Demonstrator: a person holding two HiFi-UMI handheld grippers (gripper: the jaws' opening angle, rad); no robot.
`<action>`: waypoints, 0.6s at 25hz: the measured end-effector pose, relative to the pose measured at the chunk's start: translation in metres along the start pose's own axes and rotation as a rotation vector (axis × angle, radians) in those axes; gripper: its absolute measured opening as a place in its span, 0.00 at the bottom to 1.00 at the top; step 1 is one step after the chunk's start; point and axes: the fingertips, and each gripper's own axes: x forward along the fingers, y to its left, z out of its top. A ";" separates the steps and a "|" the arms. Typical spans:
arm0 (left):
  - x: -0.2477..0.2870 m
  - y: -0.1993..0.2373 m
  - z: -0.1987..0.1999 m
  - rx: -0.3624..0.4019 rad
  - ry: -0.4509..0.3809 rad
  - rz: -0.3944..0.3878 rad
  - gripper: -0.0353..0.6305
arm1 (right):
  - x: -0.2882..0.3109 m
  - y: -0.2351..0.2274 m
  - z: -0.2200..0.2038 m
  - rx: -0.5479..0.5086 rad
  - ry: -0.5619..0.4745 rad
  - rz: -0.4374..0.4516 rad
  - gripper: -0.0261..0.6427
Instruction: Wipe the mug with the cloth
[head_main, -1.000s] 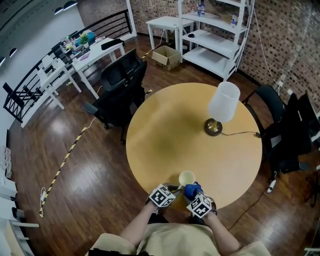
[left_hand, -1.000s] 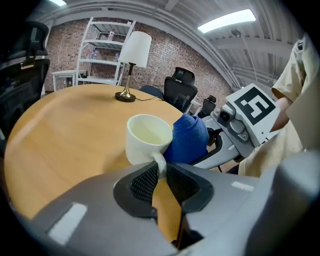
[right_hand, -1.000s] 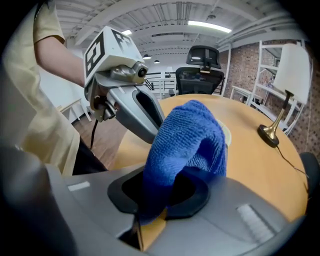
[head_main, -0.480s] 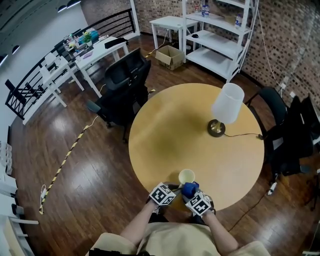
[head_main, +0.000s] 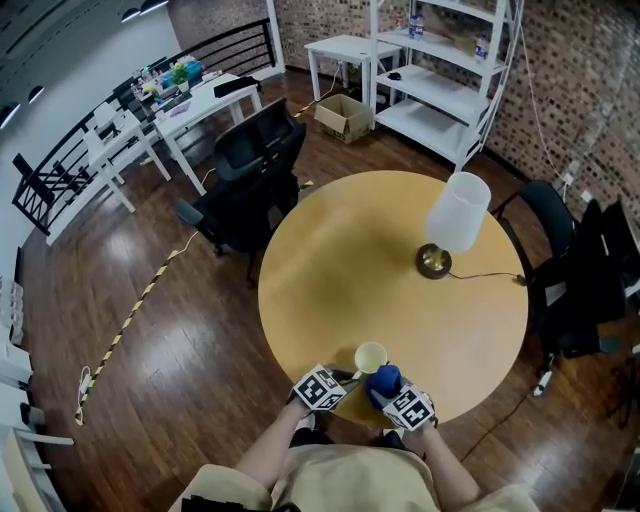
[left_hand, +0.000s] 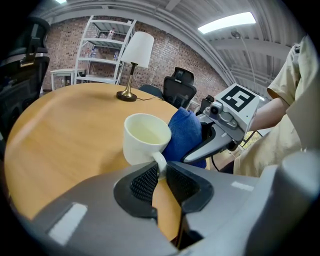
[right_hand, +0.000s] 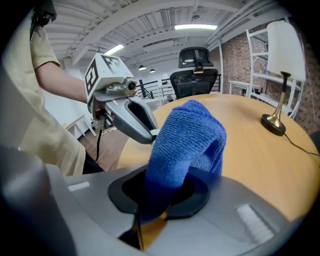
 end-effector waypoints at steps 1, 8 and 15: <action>-0.002 0.000 -0.002 0.006 0.013 -0.005 0.12 | -0.002 -0.004 -0.001 0.007 -0.001 -0.008 0.15; -0.021 -0.002 -0.026 0.100 0.119 -0.085 0.12 | -0.015 -0.035 0.001 0.041 -0.017 -0.064 0.15; -0.026 -0.011 -0.040 0.268 0.273 -0.186 0.13 | -0.014 -0.029 0.017 -0.111 0.000 0.034 0.15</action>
